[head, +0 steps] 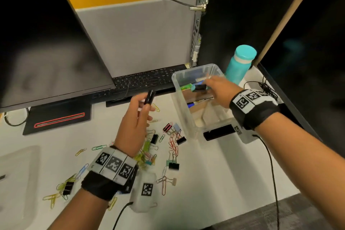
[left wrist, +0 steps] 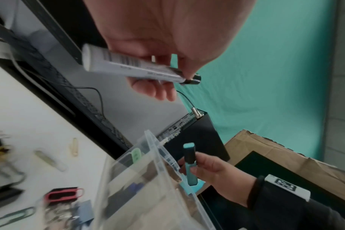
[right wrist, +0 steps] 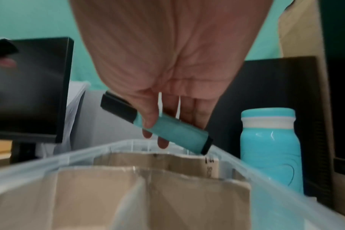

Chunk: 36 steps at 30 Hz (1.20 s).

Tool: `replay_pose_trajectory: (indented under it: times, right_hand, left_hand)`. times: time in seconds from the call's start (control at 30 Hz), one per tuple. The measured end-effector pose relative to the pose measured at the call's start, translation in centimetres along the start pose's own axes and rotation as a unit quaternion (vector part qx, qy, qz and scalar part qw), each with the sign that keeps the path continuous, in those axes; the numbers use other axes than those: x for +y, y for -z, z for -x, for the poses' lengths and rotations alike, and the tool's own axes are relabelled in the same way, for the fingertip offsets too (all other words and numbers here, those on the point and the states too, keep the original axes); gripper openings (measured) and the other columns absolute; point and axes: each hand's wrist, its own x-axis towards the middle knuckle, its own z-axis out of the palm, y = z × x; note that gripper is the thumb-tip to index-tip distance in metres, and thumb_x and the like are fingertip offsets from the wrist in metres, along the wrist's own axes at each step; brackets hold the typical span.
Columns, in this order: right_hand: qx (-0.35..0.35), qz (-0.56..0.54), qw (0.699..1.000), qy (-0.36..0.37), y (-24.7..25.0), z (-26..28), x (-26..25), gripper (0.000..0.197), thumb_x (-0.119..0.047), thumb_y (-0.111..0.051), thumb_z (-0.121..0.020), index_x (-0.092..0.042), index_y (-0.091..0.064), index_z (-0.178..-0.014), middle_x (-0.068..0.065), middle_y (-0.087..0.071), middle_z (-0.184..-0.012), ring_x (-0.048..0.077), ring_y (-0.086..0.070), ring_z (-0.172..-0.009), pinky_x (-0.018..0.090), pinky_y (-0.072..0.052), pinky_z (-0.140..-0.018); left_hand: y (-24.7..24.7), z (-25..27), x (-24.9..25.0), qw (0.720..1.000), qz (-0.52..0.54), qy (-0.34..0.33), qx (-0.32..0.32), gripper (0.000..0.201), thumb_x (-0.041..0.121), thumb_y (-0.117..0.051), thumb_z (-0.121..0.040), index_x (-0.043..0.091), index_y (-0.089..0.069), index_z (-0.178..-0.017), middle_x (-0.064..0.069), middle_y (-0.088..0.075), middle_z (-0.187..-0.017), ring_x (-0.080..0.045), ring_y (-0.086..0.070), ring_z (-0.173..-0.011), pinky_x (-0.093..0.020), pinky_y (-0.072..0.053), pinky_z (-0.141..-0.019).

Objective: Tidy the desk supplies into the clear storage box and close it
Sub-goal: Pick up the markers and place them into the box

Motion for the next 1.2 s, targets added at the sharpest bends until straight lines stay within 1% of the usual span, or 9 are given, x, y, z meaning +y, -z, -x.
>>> replay_pose_trajectory:
  times: [0.1,0.2,0.33,0.53,0.7,0.83,0.93,1.03,1.2]
  right_hand:
    - [-0.051,0.022,0.998,0.007,-1.2,-0.8,0.4,0.040,-0.015,-0.041,-0.094,-0.021,-0.047,-0.133,0.012,-0.051,-0.134,0.031,-0.049,-0.121,0.042,-0.038,-0.105]
    - [0.010,0.011,1.000,0.009,-1.6,0.2,1.6,0.038,-0.019,-0.041,-0.092,-0.026,-0.054,-0.127,0.005,-0.055,-0.130,0.028,-0.050,-0.118,0.044,-0.039,-0.103]
    - [0.176,-0.081,0.976,-0.096,-3.1,2.9,3.5,0.039,-0.020,-0.040,-0.095,-0.012,-0.050,-0.132,0.011,-0.045,-0.139,0.032,-0.042,-0.126,0.044,-0.033,-0.110]
    - [0.192,-0.124,0.956,-0.182,-7.8,4.3,3.6,0.057,-0.033,-0.033,-0.096,-0.007,-0.025,-0.146,0.015,-0.032,-0.151,0.031,-0.034,-0.135,0.041,-0.028,-0.113]
    - [0.231,-0.127,0.945,-0.193,-8.4,4.5,3.4,0.053,-0.027,-0.035,-0.097,-0.009,-0.029,-0.146,0.013,-0.038,-0.147,0.031,-0.041,-0.129,0.039,-0.034,-0.106]
    - [0.234,-0.122,0.946,-0.189,-8.4,4.5,3.4,0.052,-0.026,-0.036,-0.096,-0.009,-0.031,-0.145,0.013,-0.041,-0.145,0.032,-0.044,-0.125,0.041,-0.038,-0.103]
    - [0.240,-0.113,0.945,-0.191,-8.3,4.6,3.4,0.051,-0.026,-0.036,-0.096,-0.009,-0.033,-0.143,0.013,-0.044,-0.142,0.032,-0.046,-0.123,0.041,-0.040,-0.101]
    - [0.247,-0.111,0.945,-0.185,-8.5,4.6,3.4,0.051,-0.026,-0.037,-0.095,-0.009,-0.034,-0.143,0.013,-0.045,-0.142,0.032,-0.047,-0.121,0.041,-0.041,-0.100]
    - [0.238,-0.109,0.947,-0.186,-8.5,4.6,3.6,0.053,-0.026,-0.037,-0.094,-0.009,-0.031,-0.145,0.013,-0.041,-0.145,0.034,-0.044,-0.123,0.044,-0.038,-0.100]
  left_hand:
    - [0.5,1.8,-2.0,0.999,-0.019,0.040,0.000,0.020,0.025,-0.045,-0.095,0.030,-0.045,-0.114,0.005,-0.058,-0.115,-0.012,-0.059,-0.104,-0.025,-0.050,-0.079]
    - [0.8,2.9,-2.8,0.999,-0.030,0.040,0.001,0.024,0.017,-0.051,-0.091,0.026,-0.045,-0.112,0.003,-0.054,-0.117,-0.011,-0.054,-0.111,-0.033,-0.051,-0.088]
    - [-0.1,1.7,0.1,0.997,-0.055,-0.032,-0.042,0.046,0.012,-0.050,-0.092,0.040,-0.039,-0.127,0.011,-0.045,-0.108,0.004,-0.048,-0.110,-0.020,-0.044,-0.095]
    - [-3.7,-4.7,5.5,0.989,-0.055,-0.137,-0.025,0.033,0.010,-0.058,-0.089,0.031,-0.047,-0.111,0.003,-0.054,-0.110,0.000,-0.058,-0.092,-0.013,-0.049,-0.081]
    - [-7.7,-8.8,4.7,0.992,-0.079,-0.102,-0.003,0.023,0.021,-0.068,-0.082,0.023,-0.048,-0.094,0.006,-0.065,-0.095,-0.010,-0.063,-0.089,-0.036,-0.054,-0.080]
    - [-11.0,-10.0,2.6,0.981,-0.181,-0.064,-0.037,0.021,0.033,-0.069,-0.080,0.027,-0.052,-0.089,0.011,-0.065,-0.095,-0.013,-0.061,-0.091,-0.038,-0.050,-0.087]
    - [-12.1,-10.3,1.5,0.926,-0.362,-0.083,-0.061,0.031,0.052,-0.065,-0.077,0.028,-0.058,-0.096,0.002,-0.054,-0.115,-0.024,-0.046,-0.109,-0.035,-0.037,-0.089]
    - [-10.7,-9.3,1.6,0.930,-0.358,-0.089,-0.010,0.035,0.058,-0.060,-0.078,0.032,-0.061,-0.101,0.002,-0.045,-0.116,-0.019,-0.038,-0.109,-0.031,-0.032,-0.088]
    - [-3.7,-4.0,-1.7,0.945,-0.313,-0.097,-0.025,0.018,0.036,-0.058,-0.088,0.028,-0.062,-0.104,0.004,-0.047,-0.112,-0.013,-0.034,-0.104,-0.025,-0.029,-0.091]
